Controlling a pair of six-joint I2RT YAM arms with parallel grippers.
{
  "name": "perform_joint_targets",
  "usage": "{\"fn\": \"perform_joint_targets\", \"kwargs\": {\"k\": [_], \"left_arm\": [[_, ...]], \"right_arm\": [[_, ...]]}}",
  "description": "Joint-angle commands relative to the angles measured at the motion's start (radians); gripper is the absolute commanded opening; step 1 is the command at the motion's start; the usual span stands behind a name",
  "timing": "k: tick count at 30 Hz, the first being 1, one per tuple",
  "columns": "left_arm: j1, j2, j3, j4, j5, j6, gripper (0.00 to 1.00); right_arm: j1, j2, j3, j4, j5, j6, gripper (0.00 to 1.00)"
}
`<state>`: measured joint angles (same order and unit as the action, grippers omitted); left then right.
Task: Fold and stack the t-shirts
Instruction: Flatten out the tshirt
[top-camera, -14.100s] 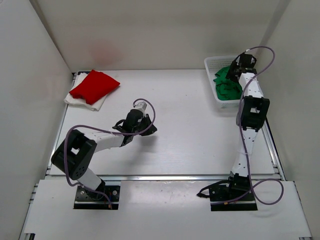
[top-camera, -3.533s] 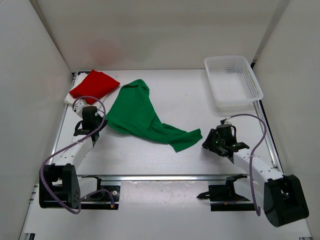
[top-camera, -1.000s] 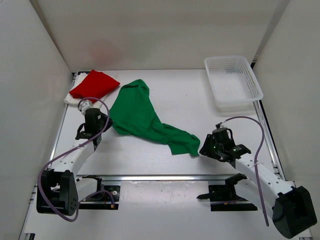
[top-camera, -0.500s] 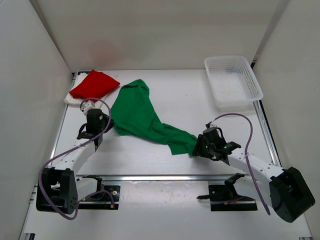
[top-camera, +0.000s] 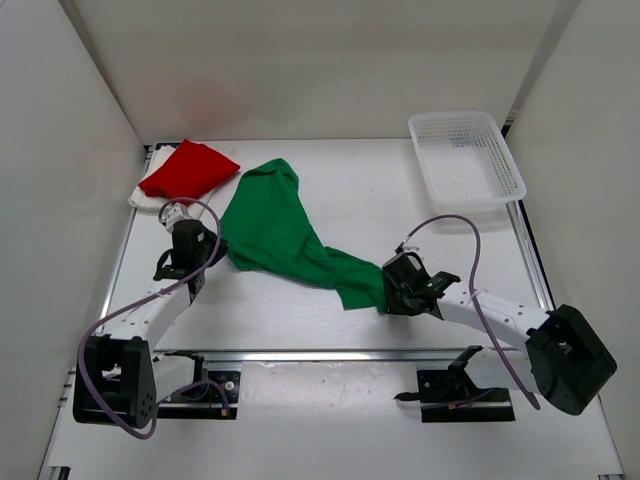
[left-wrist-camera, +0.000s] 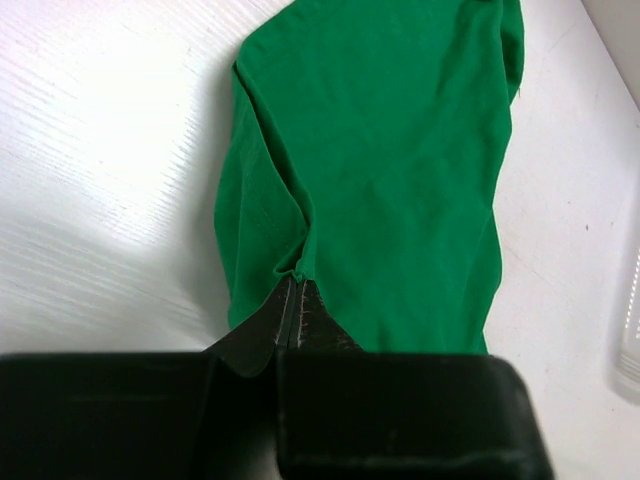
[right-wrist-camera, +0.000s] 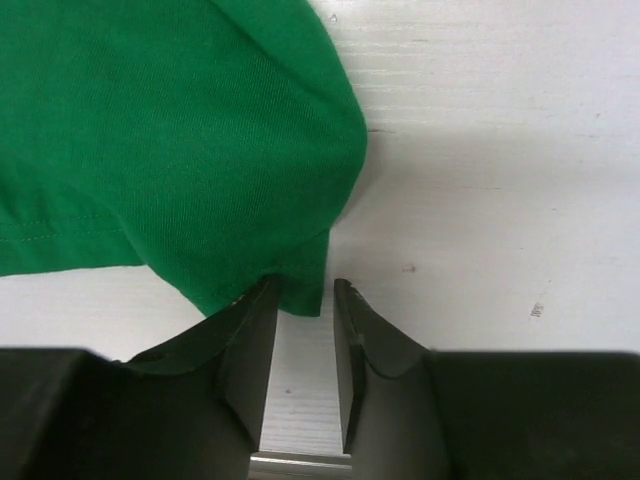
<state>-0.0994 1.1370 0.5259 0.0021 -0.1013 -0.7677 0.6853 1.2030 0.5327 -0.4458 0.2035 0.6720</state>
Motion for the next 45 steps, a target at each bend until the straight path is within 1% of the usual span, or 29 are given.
{"fn": "perform_joint_targets", "kwargs": {"k": [1, 3, 4, 6, 7, 8, 10, 13, 15, 16, 18, 19, 22, 23, 25, 26, 28, 29, 32, 33, 34, 36, 37, 38, 39, 40, 41, 43, 45], "left_arm": [[0.007, -0.032, -0.021, 0.036, 0.023, -0.008, 0.00], [0.009, -0.025, -0.021, 0.045, 0.034, -0.002, 0.00], [0.004, -0.020, -0.020, 0.042, 0.028, -0.008, 0.00], [-0.006, -0.017, -0.017, 0.042, 0.017, -0.004, 0.00], [-0.010, -0.022, -0.020, 0.039, 0.015, -0.005, 0.00], [-0.013, -0.019, -0.021, 0.036, 0.018, -0.004, 0.00], [-0.013, -0.020, -0.021, 0.032, 0.023, -0.001, 0.00], [-0.036, -0.036, 0.023, -0.002, 0.025, 0.030, 0.00], [-0.081, -0.036, 0.103, -0.094, 0.058, 0.063, 0.00], [-0.085, -0.033, 0.174, -0.141, 0.077, 0.091, 0.00], [-0.095, -0.040, 0.335, -0.221, 0.142, 0.111, 0.00], [-0.094, -0.043, 0.382, -0.273, 0.155, 0.126, 0.00], [-0.033, -0.083, 0.609, -0.355, 0.236, 0.146, 0.00], [0.011, -0.092, 0.635, -0.373, 0.268, 0.140, 0.00], [0.097, -0.123, 0.709, -0.373, 0.349, 0.113, 0.00], [0.154, -0.128, 0.724, -0.370, 0.376, 0.101, 0.00], [0.281, -0.123, 0.798, -0.372, 0.474, 0.067, 0.00], [0.334, -0.123, 0.821, -0.375, 0.518, 0.041, 0.00], [0.414, -0.118, 0.890, -0.349, 0.563, -0.004, 0.00], [0.417, -0.096, 0.936, -0.358, 0.560, -0.013, 0.00], [0.417, -0.077, 0.960, -0.366, 0.569, -0.012, 0.00], [0.406, -0.051, 0.979, -0.367, 0.542, 0.001, 0.00], [0.385, -0.036, 0.965, -0.363, 0.522, -0.001, 0.00], [0.360, -0.034, 0.945, -0.357, 0.493, 0.013, 0.00], [0.339, -0.025, 0.903, -0.335, 0.465, 0.013, 0.00], [0.334, -0.019, 0.854, -0.317, 0.451, 0.015, 0.00], [0.310, -0.004, 0.795, -0.306, 0.430, 0.013, 0.00], [0.290, 0.042, 0.757, -0.280, 0.407, 0.019, 0.00], [0.233, 0.102, 0.741, -0.266, 0.347, 0.027, 0.00]], "right_arm": [[0.019, 0.075, -0.008, -0.091, 0.036, 0.011, 0.27], [0.007, 0.090, -0.008, -0.074, 0.022, 0.005, 0.20], [-0.003, 0.101, -0.007, -0.068, 0.016, 0.008, 0.18], [-0.016, 0.098, -0.013, -0.050, 0.011, 0.012, 0.07], [-0.018, 0.107, -0.017, -0.039, 0.010, 0.017, 0.05], [-0.024, 0.090, -0.022, -0.044, 0.016, 0.018, 0.00], [-0.012, 0.053, 0.003, -0.053, 0.051, 0.018, 0.00], [-0.021, -0.060, 0.058, -0.120, 0.112, 0.012, 0.00], [-0.036, -0.184, 0.157, -0.203, 0.151, -0.011, 0.00], [-0.061, -0.209, 0.191, -0.221, 0.160, -0.034, 0.00], [-0.099, -0.287, 0.355, -0.295, 0.178, -0.077, 0.00], [-0.131, -0.290, 0.404, -0.318, 0.185, -0.104, 0.00], [-0.142, -0.290, 0.719, -0.401, 0.258, -0.176, 0.00], [-0.135, -0.271, 0.777, -0.422, 0.279, -0.210, 0.00], [-0.122, -0.203, 0.999, -0.441, 0.304, -0.276, 0.00], [-0.127, -0.177, 1.048, -0.453, 0.307, -0.299, 0.00], [-0.151, -0.075, 1.267, -0.470, 0.265, -0.350, 0.00], [-0.153, -0.051, 1.326, -0.478, 0.266, -0.380, 0.00], [-0.144, 0.102, 1.608, -0.465, 0.258, -0.459, 0.00], [-0.156, 0.127, 1.659, -0.462, 0.248, -0.489, 0.00], [-0.196, 0.186, 1.737, -0.473, 0.196, -0.499, 0.00], [-0.257, 0.230, 1.747, -0.449, 0.116, -0.497, 0.00], [-0.292, 0.245, 1.722, -0.430, 0.029, -0.474, 0.00], [-0.366, 0.269, 1.710, -0.427, -0.058, -0.473, 0.00], [-0.407, 0.286, 1.696, -0.424, -0.084, -0.459, 0.00], [-0.414, 0.309, 1.670, -0.415, -0.073, -0.465, 0.00], [-0.420, 0.340, 1.646, -0.403, -0.096, -0.468, 0.00], [-0.458, 0.394, 1.650, -0.392, -0.133, -0.471, 0.00], [-0.487, 0.489, 1.694, -0.373, -0.189, -0.474, 0.01]]}}
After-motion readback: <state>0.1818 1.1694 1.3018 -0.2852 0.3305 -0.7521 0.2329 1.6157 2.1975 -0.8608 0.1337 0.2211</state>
